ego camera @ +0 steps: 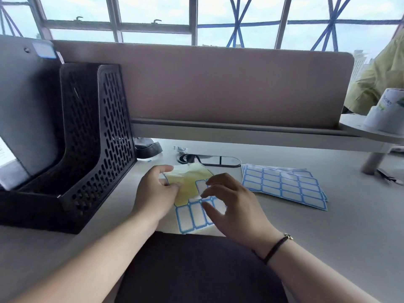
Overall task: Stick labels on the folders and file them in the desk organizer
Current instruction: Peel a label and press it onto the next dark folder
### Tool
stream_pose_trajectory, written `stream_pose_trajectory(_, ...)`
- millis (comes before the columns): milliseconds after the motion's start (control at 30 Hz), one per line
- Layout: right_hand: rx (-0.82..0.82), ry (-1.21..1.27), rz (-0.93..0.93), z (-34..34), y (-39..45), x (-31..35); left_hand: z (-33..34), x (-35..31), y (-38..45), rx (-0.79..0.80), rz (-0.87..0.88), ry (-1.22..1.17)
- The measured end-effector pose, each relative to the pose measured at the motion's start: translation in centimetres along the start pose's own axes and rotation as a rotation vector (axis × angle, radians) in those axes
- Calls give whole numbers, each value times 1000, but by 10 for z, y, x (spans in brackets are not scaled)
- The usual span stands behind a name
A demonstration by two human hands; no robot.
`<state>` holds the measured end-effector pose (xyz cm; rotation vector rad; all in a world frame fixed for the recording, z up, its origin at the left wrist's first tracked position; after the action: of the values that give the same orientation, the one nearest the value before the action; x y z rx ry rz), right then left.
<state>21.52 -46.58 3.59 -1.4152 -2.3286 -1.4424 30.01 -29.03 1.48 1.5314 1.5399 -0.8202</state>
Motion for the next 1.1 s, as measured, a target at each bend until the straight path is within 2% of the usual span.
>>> stream_pose_trajectory(233,-17,1,26,-3,0,3,-5,6,4,-43,-32,38)
stream_pose_trajectory(567,1,99,113,1,-2,-11,-4,6,6,-17,-25,73)
stream_pose_trajectory(733,54,114,167,4,-2,-15,8,2,-1,124,45,50)
stream_pose_trajectory(933,-13,113,178,2,-1,-17,24,-16,-21,340,196,64)
stream_pose_trajectory(1100,-25,129,223,1,-1,-20,29,-20,-28,390,269,108)
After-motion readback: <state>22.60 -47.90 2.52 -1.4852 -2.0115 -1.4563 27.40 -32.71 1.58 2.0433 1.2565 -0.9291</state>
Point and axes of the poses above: each hand's wrist, its own y-axis towards the middle knuckle, its own z-axis out of the palm, x = y × z, the point moved 6 cm from there along y, towards the middle knuckle, and after that the axes turned 12 degrees about y, right-handed, at the moved point
